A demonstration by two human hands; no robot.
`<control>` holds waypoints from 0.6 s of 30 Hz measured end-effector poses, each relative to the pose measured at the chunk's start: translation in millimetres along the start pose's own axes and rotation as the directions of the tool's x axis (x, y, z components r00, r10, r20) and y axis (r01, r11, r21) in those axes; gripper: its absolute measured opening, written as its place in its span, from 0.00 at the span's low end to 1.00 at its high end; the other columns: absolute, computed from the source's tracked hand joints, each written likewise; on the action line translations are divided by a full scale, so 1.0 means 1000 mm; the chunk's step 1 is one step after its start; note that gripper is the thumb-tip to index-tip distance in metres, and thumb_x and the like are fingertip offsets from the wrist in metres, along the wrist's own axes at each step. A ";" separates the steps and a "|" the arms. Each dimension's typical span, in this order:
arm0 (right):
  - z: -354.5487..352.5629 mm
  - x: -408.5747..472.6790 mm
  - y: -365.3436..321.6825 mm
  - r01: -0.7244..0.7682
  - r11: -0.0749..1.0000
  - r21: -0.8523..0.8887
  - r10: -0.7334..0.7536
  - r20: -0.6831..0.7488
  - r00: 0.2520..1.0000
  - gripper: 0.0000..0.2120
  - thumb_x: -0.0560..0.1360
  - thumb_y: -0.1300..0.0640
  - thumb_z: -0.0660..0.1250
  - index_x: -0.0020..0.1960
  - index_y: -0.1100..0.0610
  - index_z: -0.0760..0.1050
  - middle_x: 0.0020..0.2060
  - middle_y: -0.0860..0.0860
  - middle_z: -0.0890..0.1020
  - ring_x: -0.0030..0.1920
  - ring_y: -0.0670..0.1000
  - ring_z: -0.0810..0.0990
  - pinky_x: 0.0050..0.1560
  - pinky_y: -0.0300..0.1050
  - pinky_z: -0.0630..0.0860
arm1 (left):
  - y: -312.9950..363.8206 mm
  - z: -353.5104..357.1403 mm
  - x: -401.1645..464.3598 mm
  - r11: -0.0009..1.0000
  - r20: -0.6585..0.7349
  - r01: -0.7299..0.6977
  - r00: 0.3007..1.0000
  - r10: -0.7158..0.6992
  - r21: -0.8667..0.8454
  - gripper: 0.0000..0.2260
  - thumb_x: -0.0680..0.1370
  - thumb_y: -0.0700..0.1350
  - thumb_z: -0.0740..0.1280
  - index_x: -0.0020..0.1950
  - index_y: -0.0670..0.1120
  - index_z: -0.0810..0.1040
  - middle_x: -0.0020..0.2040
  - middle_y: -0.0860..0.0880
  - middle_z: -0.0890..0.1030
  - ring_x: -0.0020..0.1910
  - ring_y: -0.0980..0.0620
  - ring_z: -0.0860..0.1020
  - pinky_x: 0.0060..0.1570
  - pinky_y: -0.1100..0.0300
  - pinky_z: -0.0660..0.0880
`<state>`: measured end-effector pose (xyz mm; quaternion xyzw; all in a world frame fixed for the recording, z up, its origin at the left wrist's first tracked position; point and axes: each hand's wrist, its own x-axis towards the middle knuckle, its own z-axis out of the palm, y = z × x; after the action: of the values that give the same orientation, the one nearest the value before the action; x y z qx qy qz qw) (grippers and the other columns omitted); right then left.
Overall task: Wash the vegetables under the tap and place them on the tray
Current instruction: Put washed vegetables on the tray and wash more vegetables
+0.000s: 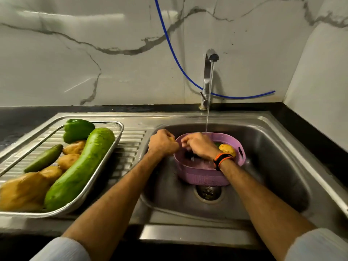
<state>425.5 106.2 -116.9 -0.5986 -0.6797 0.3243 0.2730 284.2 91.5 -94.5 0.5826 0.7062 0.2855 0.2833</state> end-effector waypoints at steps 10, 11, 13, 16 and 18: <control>0.029 -0.018 0.004 0.081 0.849 -0.523 0.074 0.267 0.961 0.17 0.77 0.57 0.58 0.62 0.61 0.77 0.63 0.64 0.77 0.62 0.63 0.76 0.56 0.48 0.72 | -0.017 -0.018 -0.036 0.925 0.114 -0.161 0.985 0.129 0.344 0.11 0.72 0.46 0.69 0.53 0.49 0.81 0.55 0.44 0.83 0.56 0.42 0.80 0.56 0.53 0.78; 0.030 -0.017 0.006 0.088 0.846 -0.526 0.069 0.273 0.960 0.17 0.77 0.57 0.58 0.61 0.61 0.77 0.62 0.63 0.78 0.62 0.63 0.76 0.57 0.48 0.71 | -0.010 -0.026 -0.034 0.923 0.068 -0.201 0.980 0.189 0.329 0.11 0.71 0.45 0.69 0.53 0.48 0.81 0.52 0.45 0.83 0.54 0.43 0.81 0.55 0.54 0.78; 0.032 -0.014 0.010 0.094 0.845 -0.526 0.069 0.283 0.957 0.16 0.78 0.56 0.58 0.60 0.61 0.78 0.62 0.62 0.78 0.62 0.63 0.76 0.58 0.49 0.71 | 0.006 -0.043 -0.034 0.927 -0.031 -0.264 0.959 0.282 0.267 0.15 0.70 0.41 0.72 0.55 0.48 0.79 0.48 0.49 0.79 0.49 0.48 0.78 0.50 0.57 0.76; 0.033 -0.013 0.009 0.086 0.855 -0.512 0.073 0.283 0.956 0.15 0.78 0.54 0.58 0.58 0.60 0.77 0.61 0.63 0.77 0.60 0.62 0.76 0.57 0.49 0.70 | 0.016 -0.051 -0.037 0.932 -0.110 -0.303 0.938 0.329 0.198 0.18 0.69 0.40 0.74 0.57 0.48 0.78 0.47 0.50 0.76 0.46 0.51 0.75 0.48 0.57 0.75; 0.031 -0.014 0.009 0.089 0.853 -0.515 0.067 0.276 0.959 0.16 0.77 0.55 0.58 0.59 0.60 0.77 0.60 0.62 0.78 0.60 0.63 0.77 0.57 0.49 0.72 | 0.005 -0.039 -0.039 0.923 -0.021 -0.270 0.958 0.287 0.273 0.16 0.70 0.42 0.72 0.57 0.48 0.79 0.50 0.48 0.81 0.48 0.48 0.78 0.50 0.57 0.76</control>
<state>409.4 89.0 -143.2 -0.5933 -0.7776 0.2084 0.0017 265.0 51.2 -62.2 0.7010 0.6565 0.2426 0.1372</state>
